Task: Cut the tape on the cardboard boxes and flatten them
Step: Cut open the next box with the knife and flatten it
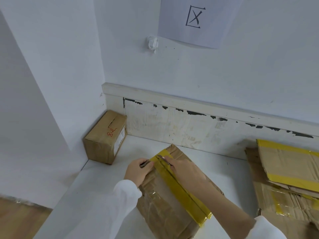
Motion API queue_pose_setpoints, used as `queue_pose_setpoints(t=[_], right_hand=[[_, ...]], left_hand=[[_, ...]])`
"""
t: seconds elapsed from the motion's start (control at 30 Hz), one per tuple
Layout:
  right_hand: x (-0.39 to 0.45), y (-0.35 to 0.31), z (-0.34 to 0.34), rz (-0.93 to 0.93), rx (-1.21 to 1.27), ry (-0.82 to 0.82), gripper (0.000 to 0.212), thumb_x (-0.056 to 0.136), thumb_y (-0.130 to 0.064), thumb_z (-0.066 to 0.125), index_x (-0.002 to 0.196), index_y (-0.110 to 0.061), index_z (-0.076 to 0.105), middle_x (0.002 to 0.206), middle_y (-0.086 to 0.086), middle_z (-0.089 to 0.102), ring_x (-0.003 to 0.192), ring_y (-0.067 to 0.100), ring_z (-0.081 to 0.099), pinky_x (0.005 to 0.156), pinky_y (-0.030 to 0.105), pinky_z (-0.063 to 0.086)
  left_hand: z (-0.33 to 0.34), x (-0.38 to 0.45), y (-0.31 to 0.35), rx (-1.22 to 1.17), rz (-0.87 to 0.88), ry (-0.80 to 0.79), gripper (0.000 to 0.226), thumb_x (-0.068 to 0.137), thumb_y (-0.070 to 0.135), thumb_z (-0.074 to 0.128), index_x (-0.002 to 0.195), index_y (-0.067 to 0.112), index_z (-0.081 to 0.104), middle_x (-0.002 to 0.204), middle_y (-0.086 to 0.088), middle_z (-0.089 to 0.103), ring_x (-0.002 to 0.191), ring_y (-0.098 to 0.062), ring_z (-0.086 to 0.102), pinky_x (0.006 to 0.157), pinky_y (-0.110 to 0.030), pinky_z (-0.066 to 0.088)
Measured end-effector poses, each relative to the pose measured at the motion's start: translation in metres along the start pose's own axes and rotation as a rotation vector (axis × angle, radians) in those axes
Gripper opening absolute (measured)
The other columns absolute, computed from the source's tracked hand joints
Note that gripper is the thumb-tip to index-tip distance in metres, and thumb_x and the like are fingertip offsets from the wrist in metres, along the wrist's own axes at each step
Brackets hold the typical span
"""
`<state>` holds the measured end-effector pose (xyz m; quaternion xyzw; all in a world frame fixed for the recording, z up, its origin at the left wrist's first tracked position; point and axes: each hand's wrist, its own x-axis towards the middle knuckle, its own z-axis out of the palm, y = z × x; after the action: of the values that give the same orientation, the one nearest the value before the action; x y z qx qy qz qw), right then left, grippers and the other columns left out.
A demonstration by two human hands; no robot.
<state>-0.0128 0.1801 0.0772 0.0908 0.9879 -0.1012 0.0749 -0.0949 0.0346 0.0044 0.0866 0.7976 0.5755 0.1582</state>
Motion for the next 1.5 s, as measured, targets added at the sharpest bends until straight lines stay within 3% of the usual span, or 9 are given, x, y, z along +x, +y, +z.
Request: queue_pose_setpoints(t=[0.27,0.4,0.63,0.77,0.9,1.07,1.4,1.47,1.5], right_hand=[[0.0,-0.007,0.0,-0.021,-0.092,-0.012,0.063,0.099,-0.004,0.034,0.146,-0.043,0.017,0.082,0.004,0.052,0.08,0.025,0.061,0.056,0.031,0.04],[-0.002,-0.018,-0.007,-0.04,-0.242,-0.019,0.067,0.091,0.007,0.038,0.147,-0.026,0.023,0.064,0.001,0.032,0.073,0.025,0.052,0.042,0.027,0.025],[-0.015,-0.018,-0.012,-0.072,-0.361,-0.092,0.054,0.091,0.009,0.04,0.139,-0.016,0.038,0.081,0.007,0.051,0.079,0.024,0.057,0.05,0.026,0.035],[-0.036,-0.005,-0.013,-0.071,-0.402,-0.165,0.048,0.093,0.008,0.039,0.135,-0.015,0.043,0.065,0.002,0.034,0.052,0.014,0.032,0.042,0.025,0.024],[-0.058,0.01,-0.016,-0.071,-0.431,-0.211,0.042,0.092,0.006,0.041,0.127,-0.016,0.052,0.066,0.001,0.036,0.052,0.014,0.035,0.039,0.025,0.025],[-0.094,0.027,-0.02,-0.059,-0.425,-0.277,0.048,0.084,0.012,0.043,0.122,-0.014,0.056,0.067,0.001,0.037,0.051,0.015,0.035,0.04,0.026,0.024],[-0.16,0.058,0.018,0.032,-0.228,-0.16,0.074,0.093,0.002,0.032,0.15,-0.032,0.001,0.068,0.004,0.018,0.05,0.02,0.022,0.044,0.03,0.019],[-0.169,0.064,0.031,0.087,-0.198,-0.011,0.084,0.075,-0.006,0.063,0.145,-0.038,0.03,0.067,0.003,0.014,0.043,0.023,0.018,0.039,0.027,0.017],[-0.176,0.067,0.034,0.098,-0.174,0.069,0.091,0.05,-0.008,0.079,0.131,-0.039,0.053,0.066,0.0,0.017,0.04,0.023,0.014,0.037,0.023,0.013]], left_hand=[[0.0,0.002,-0.002,0.037,-0.002,0.004,0.016,0.087,0.035,0.062,0.08,0.024,0.069,0.079,0.001,0.07,0.079,-0.018,0.065,0.075,-0.032,0.05],[-0.001,0.004,-0.003,0.097,-0.001,-0.011,0.015,0.09,0.035,0.059,0.088,0.023,0.067,0.088,0.001,0.068,0.084,-0.017,0.063,0.078,-0.03,0.049],[-0.001,0.005,-0.003,0.136,0.006,-0.018,0.016,0.091,0.035,0.057,0.09,0.021,0.067,0.089,0.0,0.067,0.085,-0.016,0.062,0.074,-0.025,0.045],[0.0,0.005,-0.003,0.137,0.007,-0.011,0.014,0.091,0.035,0.058,0.089,0.023,0.065,0.087,0.004,0.066,0.084,-0.013,0.061,0.072,-0.024,0.042],[0.0,0.005,-0.002,0.148,0.019,-0.004,0.011,0.091,0.032,0.058,0.089,0.023,0.064,0.084,0.007,0.065,0.082,-0.011,0.06,0.068,-0.021,0.042],[-0.002,0.004,0.001,0.159,0.042,-0.018,0.015,0.092,0.029,0.058,0.092,0.015,0.066,0.087,-0.002,0.067,0.086,-0.018,0.061,0.081,-0.034,0.048],[-0.001,0.002,0.007,0.204,-0.003,0.005,0.019,0.093,0.026,0.056,0.098,0.01,0.067,0.087,-0.004,0.066,0.088,-0.024,0.061,0.083,-0.037,0.048],[-0.001,-0.002,0.009,0.196,-0.02,0.036,0.018,0.093,0.023,0.057,0.096,0.008,0.067,0.082,-0.002,0.064,0.087,-0.026,0.06,0.08,-0.034,0.047],[-0.002,-0.007,0.009,0.186,-0.031,0.059,0.016,0.093,0.022,0.058,0.094,0.008,0.067,0.081,-0.002,0.064,0.088,-0.027,0.061,0.078,-0.033,0.046]])
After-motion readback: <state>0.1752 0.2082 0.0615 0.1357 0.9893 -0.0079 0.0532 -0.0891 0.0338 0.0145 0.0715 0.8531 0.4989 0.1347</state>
